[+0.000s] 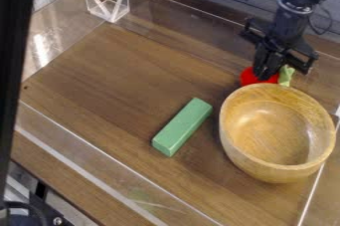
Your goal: Move the red object to the left side of the table
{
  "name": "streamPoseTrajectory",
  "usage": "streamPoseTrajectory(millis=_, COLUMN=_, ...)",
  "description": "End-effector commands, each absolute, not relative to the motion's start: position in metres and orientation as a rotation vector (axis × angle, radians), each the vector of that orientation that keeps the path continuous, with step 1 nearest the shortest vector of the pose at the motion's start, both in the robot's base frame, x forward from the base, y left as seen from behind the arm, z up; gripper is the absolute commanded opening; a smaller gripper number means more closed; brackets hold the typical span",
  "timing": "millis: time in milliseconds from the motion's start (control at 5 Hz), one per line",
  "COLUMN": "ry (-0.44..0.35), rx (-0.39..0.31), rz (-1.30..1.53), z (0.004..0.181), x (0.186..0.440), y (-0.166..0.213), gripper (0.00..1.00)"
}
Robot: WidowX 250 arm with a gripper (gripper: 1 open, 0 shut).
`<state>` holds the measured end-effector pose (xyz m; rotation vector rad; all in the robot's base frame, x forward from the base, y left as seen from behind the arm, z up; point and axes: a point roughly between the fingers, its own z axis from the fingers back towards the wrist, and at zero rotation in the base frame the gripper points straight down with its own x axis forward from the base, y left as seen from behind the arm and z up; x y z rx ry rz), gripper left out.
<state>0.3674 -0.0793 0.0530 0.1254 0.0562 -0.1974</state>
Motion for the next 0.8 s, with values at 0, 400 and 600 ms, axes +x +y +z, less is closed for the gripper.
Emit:
streamPoseTrajectory(millis=0, ry=-0.027, rx=0.122, rz=-0.217, z=0.075, x=0.376, y=-0.082, gripper=0.0)
streamPoseTrajectory(millis=400, ry=-0.061, rx=0.153, rz=-0.344, z=0.076, x=0.374, y=-0.056, gripper=0.0)
streamPoseTrajectory(millis=600, ry=-0.064, rx=0.184, rz=-0.383, z=0.077, x=0.374, y=-0.048, gripper=0.0)
